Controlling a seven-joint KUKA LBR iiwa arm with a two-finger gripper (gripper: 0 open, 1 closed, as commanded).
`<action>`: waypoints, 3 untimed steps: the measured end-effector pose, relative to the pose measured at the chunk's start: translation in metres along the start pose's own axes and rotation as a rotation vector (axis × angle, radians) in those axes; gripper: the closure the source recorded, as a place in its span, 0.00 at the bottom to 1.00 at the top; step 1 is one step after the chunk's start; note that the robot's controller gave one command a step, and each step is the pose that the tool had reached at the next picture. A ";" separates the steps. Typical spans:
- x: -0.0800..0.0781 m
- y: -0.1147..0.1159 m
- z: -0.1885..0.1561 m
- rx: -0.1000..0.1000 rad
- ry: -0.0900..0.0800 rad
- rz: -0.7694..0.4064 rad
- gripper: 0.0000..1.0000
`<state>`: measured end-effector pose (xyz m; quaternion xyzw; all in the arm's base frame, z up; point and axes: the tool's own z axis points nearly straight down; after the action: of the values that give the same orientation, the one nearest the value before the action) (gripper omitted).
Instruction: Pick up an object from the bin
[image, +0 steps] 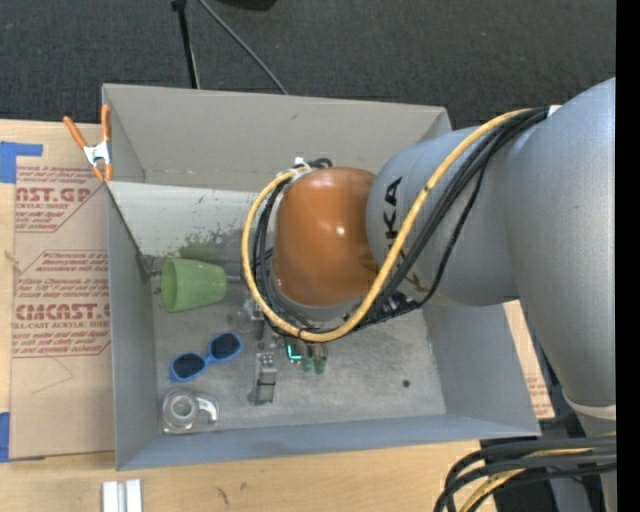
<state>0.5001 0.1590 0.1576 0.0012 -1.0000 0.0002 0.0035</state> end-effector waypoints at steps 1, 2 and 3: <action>-0.032 0.046 0.090 0.001 -0.003 -0.158 0.00; -0.025 0.059 0.057 -0.003 -0.010 0.136 0.00; -0.023 0.074 0.058 -0.001 -0.009 -0.286 0.00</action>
Offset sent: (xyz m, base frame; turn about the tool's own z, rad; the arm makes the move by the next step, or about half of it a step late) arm 0.0322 0.0455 -0.0876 -0.1548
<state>0.5230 0.2330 0.0998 0.1438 -0.9896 -0.0006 -0.0010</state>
